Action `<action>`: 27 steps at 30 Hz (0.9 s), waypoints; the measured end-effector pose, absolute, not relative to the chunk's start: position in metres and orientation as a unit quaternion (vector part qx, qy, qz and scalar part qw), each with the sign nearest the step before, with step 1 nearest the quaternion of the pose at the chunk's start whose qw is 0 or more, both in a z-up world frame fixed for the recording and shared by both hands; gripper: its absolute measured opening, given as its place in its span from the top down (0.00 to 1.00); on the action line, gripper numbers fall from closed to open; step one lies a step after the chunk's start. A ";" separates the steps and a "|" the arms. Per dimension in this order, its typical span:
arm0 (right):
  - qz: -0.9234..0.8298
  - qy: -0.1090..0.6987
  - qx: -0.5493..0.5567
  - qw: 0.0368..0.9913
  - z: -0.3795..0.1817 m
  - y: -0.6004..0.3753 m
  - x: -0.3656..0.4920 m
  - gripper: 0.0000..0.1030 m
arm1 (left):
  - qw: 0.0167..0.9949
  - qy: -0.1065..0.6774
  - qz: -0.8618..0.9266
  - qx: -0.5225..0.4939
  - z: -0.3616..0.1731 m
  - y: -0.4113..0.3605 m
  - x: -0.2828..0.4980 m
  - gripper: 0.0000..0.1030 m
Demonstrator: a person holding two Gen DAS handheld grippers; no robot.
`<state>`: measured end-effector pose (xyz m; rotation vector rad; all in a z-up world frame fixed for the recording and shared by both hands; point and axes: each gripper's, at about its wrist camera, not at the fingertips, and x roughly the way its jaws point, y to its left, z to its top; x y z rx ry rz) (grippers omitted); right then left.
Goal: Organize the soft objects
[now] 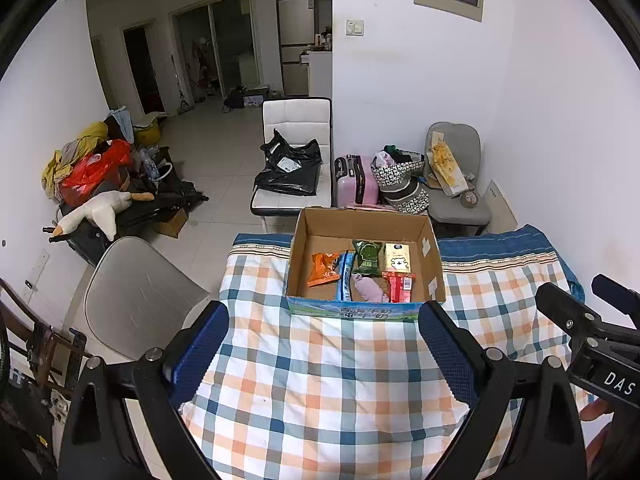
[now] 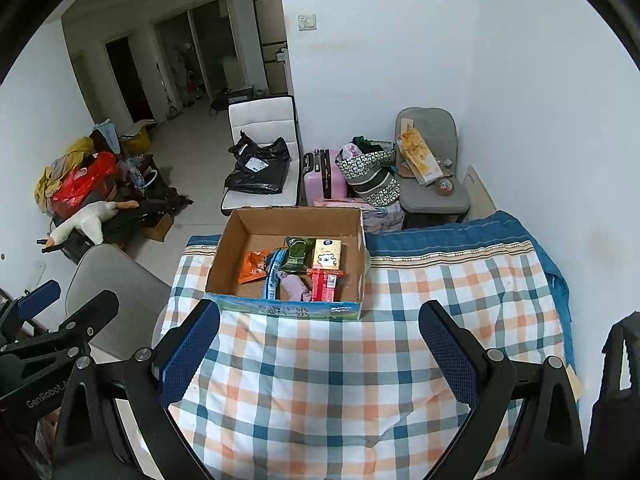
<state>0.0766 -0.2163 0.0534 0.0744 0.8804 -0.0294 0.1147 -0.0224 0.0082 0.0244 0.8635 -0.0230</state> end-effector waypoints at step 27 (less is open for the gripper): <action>-0.022 0.423 0.035 0.905 0.057 -0.213 0.074 0.02 | 0.909 0.417 -0.011 0.011 0.008 -0.023 0.113 0.06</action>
